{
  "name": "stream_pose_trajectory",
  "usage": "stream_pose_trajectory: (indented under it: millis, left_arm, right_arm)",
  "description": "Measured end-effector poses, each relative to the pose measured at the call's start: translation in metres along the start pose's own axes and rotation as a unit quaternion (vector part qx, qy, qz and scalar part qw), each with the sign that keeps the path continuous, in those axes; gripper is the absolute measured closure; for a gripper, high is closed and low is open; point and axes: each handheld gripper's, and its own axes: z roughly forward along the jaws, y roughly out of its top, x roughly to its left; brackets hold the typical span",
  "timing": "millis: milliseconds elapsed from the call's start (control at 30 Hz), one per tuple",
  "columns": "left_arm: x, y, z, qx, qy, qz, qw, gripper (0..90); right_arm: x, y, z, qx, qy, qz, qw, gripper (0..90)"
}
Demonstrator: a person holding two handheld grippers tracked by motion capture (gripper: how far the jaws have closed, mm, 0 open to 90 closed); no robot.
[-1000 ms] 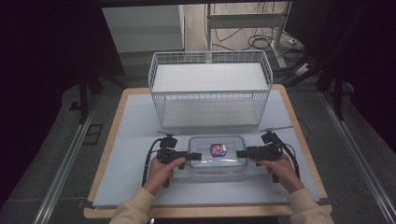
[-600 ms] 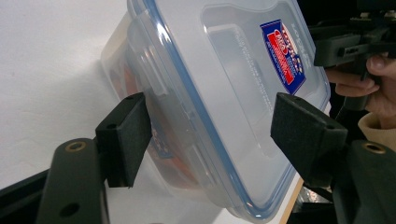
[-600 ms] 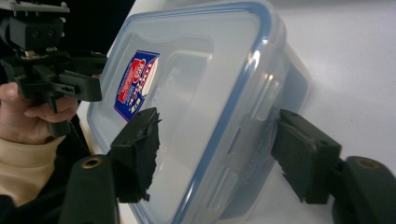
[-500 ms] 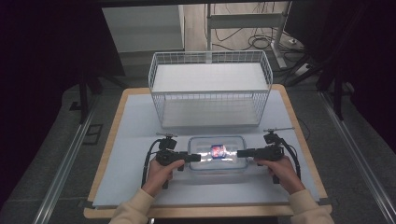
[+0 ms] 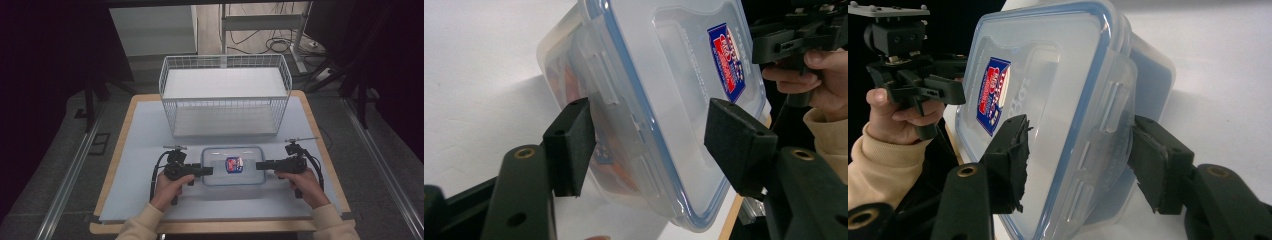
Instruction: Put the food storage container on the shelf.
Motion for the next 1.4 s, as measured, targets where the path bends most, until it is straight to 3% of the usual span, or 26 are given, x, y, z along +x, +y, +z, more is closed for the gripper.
stream_pose_trajectory:
  millis: [400, 633, 1033, 1133, 1400]
  left_arm:
    - [0.003, -0.001, -0.003, -0.004, -0.012, -0.002, 0.9999, 42.1]
    - [0.0, -0.005, -0.005, -0.022, -0.015, -0.013, 0.9995, 45.7]
    - [-0.009, -0.009, -0.009, -0.036, 0.0, 0.007, 0.9993, 48.9]
    - [-0.012, -0.008, -0.011, -0.037, 0.008, 0.016, 0.9991, 49.8]
    - [-0.015, -0.006, -0.016, -0.048, 0.0, 0.024, 0.9985, 50.9]
  right_arm:
    - [-0.001, -0.002, -0.002, -0.003, 0.006, -0.004, 1.0, 45.8]
    - [0.004, -0.006, -0.005, -0.013, 0.0, -0.007, 0.9999, 47.3]
    - [0.012, -0.014, -0.01, -0.034, -0.007, -0.009, 0.9994, 50.2]
    - [0.014, -0.014, -0.011, -0.042, -0.008, -0.022, 0.9988, 50.7]
    - [0.017, -0.014, -0.014, -0.051, -0.005, -0.028, 0.9983, 50.7]
